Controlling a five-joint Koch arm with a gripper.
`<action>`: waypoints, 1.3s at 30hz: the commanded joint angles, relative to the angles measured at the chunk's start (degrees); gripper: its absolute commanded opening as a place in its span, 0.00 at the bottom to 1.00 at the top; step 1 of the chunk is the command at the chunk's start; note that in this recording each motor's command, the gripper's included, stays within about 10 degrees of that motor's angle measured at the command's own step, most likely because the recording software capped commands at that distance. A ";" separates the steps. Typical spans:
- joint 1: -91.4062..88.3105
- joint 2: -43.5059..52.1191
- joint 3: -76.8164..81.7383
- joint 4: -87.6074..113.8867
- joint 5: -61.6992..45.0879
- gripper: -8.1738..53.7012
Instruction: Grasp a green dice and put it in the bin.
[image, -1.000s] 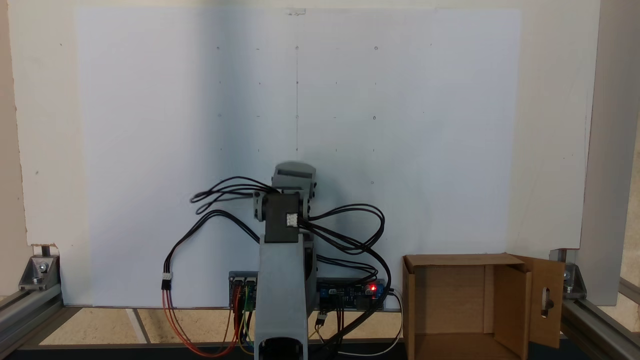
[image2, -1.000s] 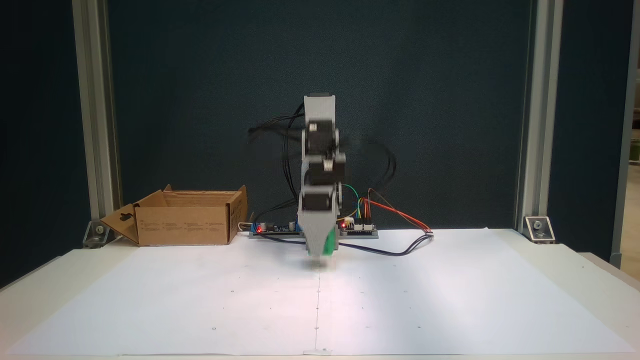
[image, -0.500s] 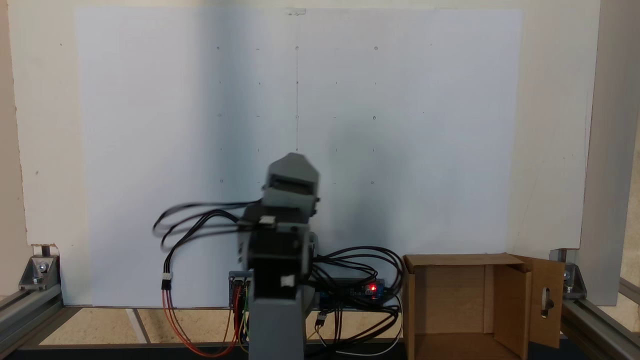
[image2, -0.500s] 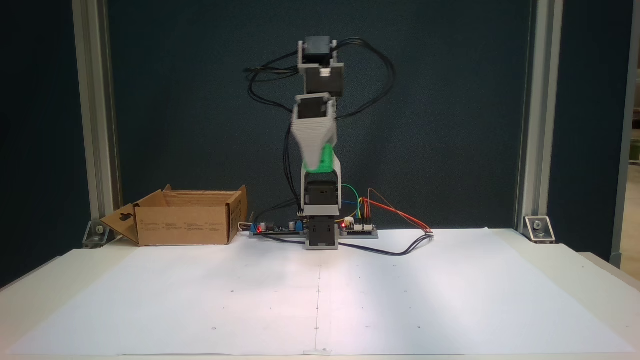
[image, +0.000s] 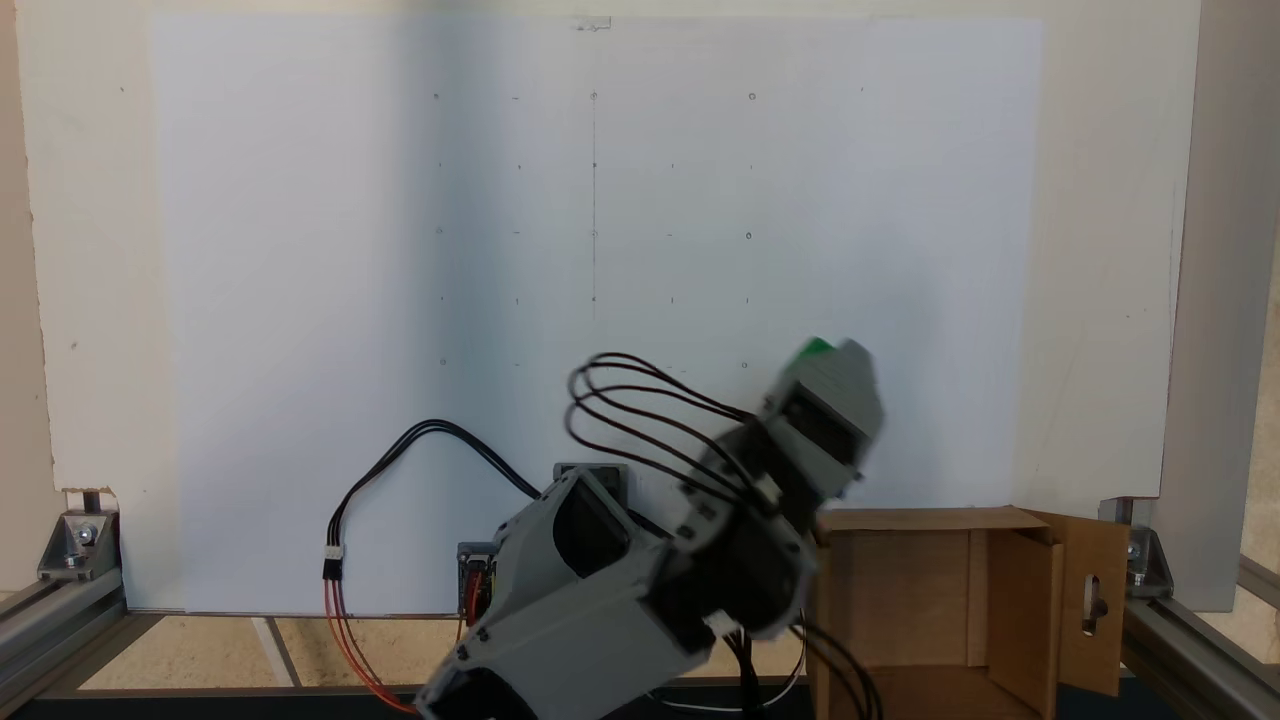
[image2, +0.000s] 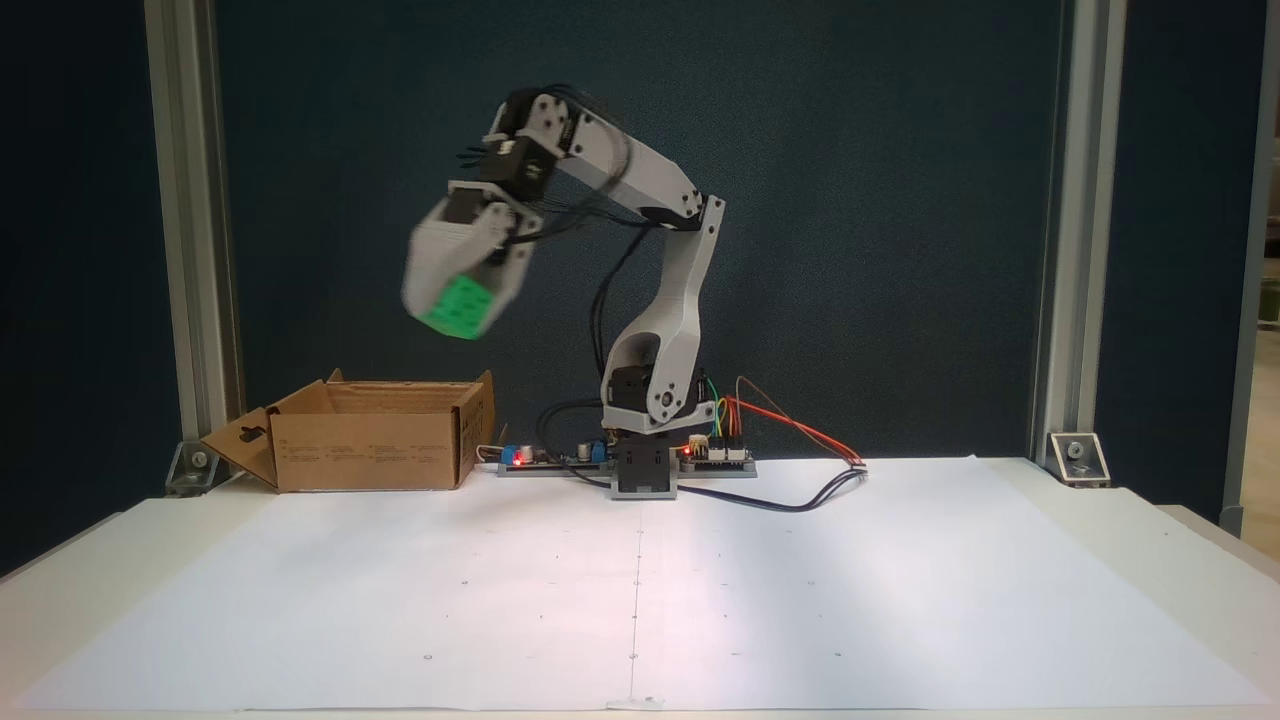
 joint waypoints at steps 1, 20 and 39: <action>6.15 0.00 -2.64 -7.29 -6.94 0.32; 44.91 -12.66 -2.64 -7.91 -14.33 0.32; 54.14 -25.58 -1.14 -10.28 -13.54 0.80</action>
